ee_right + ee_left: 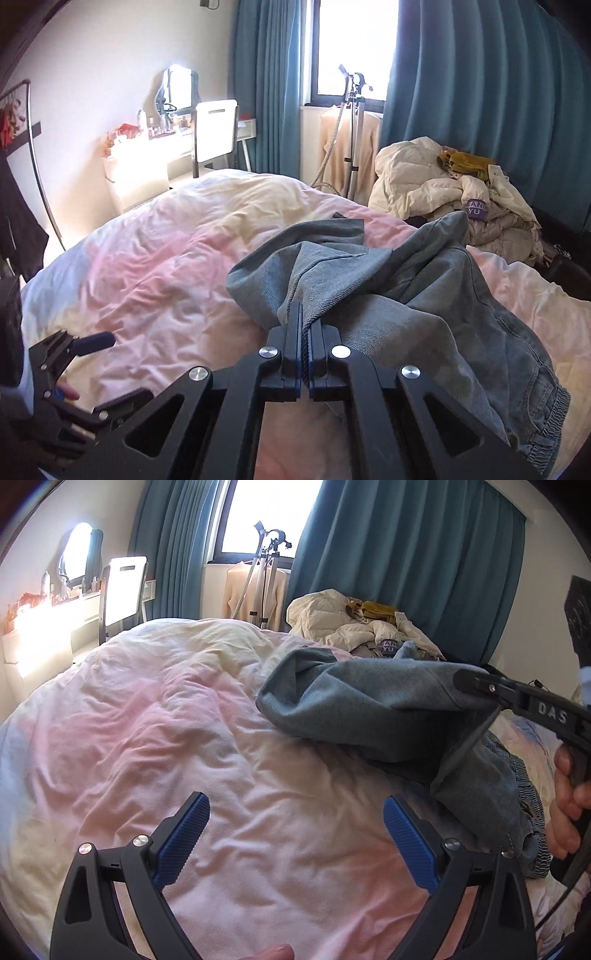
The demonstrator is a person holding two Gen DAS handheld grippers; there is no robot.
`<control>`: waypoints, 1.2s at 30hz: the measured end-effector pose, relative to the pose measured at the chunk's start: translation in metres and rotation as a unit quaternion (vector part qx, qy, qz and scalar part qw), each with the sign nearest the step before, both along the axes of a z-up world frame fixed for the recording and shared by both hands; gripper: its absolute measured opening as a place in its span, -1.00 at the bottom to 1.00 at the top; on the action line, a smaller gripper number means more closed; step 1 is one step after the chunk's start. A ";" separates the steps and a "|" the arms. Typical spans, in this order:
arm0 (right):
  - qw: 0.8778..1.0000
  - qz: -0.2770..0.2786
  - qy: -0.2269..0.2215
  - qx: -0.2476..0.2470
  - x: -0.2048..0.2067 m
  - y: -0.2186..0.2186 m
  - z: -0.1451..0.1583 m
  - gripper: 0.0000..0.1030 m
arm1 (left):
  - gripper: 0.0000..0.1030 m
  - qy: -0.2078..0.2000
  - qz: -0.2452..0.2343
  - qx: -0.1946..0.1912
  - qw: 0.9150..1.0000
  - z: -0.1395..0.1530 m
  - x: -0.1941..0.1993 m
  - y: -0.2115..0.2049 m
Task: Fold clothes
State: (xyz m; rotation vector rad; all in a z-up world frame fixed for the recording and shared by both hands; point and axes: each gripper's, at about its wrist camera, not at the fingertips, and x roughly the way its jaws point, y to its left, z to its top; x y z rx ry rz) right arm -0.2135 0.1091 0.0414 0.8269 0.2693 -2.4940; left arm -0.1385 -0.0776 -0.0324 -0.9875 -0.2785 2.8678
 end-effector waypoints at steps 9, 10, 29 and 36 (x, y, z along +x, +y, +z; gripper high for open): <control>0.998 0.009 -0.068 -0.013 0.096 0.018 -0.046 -0.99 | 0.87 0.017 -0.003 0.033 0.999 0.008 0.006 -0.011; 0.996 0.001 -0.084 -0.021 0.102 0.022 -0.056 -0.99 | 0.87 0.015 -0.004 0.033 0.999 0.006 0.006 -0.010; 0.967 -0.067 -0.229 -0.092 0.101 0.057 -0.142 -0.96 | 0.74 -0.025 -0.070 0.011 0.997 -0.005 -0.006 0.042; 0.951 -0.075 -0.270 -0.132 0.089 0.075 -0.153 -0.96 | 0.66 -0.070 -0.063 0.001 0.996 0.006 -0.053 0.073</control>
